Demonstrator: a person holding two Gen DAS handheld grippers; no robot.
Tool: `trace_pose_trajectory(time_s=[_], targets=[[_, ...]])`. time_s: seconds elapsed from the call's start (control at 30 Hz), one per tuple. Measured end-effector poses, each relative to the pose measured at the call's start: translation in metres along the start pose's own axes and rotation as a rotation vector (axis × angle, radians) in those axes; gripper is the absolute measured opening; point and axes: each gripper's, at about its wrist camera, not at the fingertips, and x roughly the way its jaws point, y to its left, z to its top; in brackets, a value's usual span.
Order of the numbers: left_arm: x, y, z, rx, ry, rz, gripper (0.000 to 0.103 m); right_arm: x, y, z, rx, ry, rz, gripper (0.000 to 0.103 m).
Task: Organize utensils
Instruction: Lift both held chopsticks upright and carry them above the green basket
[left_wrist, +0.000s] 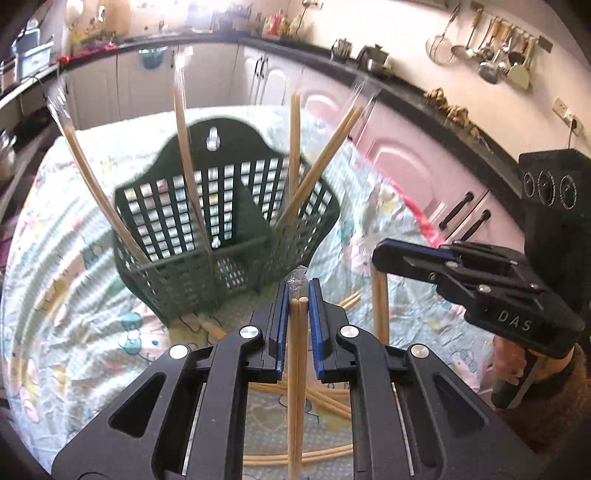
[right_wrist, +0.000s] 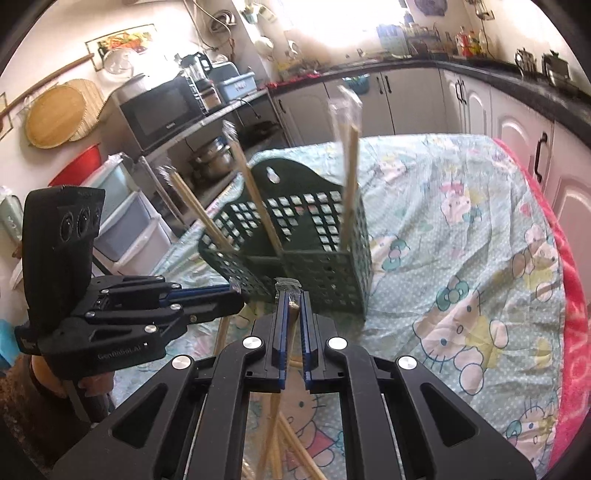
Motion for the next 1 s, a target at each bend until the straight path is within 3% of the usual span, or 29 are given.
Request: trace_pose_trajectory(time_s=[0.47,1.0], targets=[[-0.058,-0.01,0.012,0.013,-0.147,0.008,0.007,-0.035,0.049,0.02,-0.104,-0.112,0.017,0.006],[-0.116,-0.011,0.05,-0.002,-0.322,0.021,0.007,-0.066,0.079,0.066,-0.17,-0.247,0.007,0.006]])
